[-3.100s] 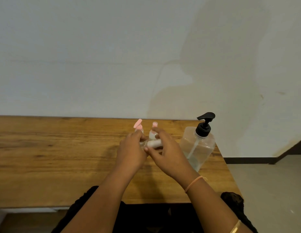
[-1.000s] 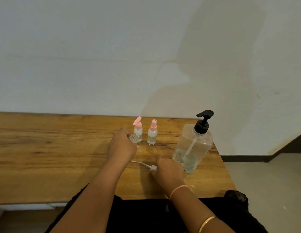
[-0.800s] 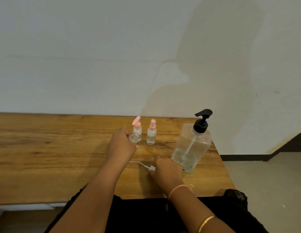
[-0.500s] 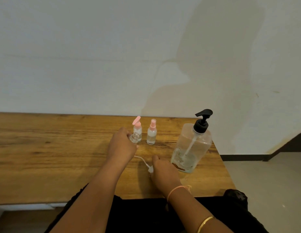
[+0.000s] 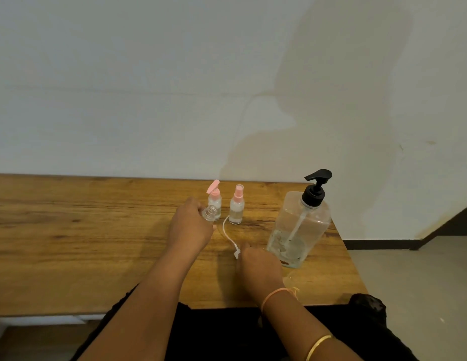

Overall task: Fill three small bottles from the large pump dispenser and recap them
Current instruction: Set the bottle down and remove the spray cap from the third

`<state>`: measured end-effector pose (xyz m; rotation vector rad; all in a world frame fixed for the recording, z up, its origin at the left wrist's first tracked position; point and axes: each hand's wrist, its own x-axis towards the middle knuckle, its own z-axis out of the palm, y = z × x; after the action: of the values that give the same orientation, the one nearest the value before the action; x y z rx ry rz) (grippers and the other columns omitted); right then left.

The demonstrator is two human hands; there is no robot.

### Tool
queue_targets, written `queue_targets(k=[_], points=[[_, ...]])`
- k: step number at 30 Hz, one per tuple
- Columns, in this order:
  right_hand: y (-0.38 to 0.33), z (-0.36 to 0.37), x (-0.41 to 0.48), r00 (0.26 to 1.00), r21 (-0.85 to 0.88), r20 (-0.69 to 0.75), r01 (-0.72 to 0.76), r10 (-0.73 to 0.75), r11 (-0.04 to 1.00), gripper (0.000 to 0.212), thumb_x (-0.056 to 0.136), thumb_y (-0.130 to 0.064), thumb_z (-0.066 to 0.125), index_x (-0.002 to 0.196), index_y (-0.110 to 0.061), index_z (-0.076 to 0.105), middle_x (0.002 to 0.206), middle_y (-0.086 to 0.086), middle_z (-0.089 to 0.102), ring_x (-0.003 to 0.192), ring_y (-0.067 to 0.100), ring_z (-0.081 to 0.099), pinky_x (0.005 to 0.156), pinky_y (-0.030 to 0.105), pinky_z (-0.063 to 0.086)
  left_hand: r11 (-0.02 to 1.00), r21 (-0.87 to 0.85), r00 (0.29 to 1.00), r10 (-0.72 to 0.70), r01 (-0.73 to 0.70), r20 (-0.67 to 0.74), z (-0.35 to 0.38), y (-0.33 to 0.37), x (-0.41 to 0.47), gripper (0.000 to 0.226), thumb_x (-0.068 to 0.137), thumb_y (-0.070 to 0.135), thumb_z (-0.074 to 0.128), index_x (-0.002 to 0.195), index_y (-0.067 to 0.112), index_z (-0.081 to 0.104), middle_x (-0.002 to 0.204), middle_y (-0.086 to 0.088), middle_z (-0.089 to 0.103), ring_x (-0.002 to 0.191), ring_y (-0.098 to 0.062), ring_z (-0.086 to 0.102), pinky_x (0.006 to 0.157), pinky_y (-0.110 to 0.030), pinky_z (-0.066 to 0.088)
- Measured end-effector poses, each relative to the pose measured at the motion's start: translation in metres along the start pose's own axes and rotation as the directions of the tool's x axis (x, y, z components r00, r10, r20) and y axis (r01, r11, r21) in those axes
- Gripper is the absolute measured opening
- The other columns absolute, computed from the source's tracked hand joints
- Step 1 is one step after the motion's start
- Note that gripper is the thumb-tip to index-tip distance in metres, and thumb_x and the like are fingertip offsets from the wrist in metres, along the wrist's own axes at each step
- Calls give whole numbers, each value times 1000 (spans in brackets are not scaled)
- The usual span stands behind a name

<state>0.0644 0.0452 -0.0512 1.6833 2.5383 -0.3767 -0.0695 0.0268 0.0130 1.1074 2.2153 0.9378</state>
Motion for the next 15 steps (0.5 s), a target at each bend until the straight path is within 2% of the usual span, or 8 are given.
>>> queue_targets(k=[6,12,15], points=[[-1,-3,-3,999,42,-40,25,-23,999,33,100,-29,39,128,-12,46,119,8,59,105,26,60,75,33,45,1000,-6,1000,-6,6,3,1,2,0,30,79,13,73,91,19,47,77,11,44,74,-11,46,51,-23,30],[-1,-4,-2,1000,48,4,7,-7,999,48,97,-41,43,133,-9,43,124,9,56,109,25,57,81,33,46,1000,-10,1000,-3,3,6,2,0,2,29,79,13,73,92,18,48,78,11,45,69,-7,43,51,-23,30],[-2,-5,-3,1000,50,2,23,-23,999,46,95,-41,46,129,-11,46,123,7,56,108,24,57,80,33,46,1000,-1,1000,-6,6,2,2,-1,2,31,79,12,73,92,19,46,77,11,44,68,-6,43,51,-23,29]])
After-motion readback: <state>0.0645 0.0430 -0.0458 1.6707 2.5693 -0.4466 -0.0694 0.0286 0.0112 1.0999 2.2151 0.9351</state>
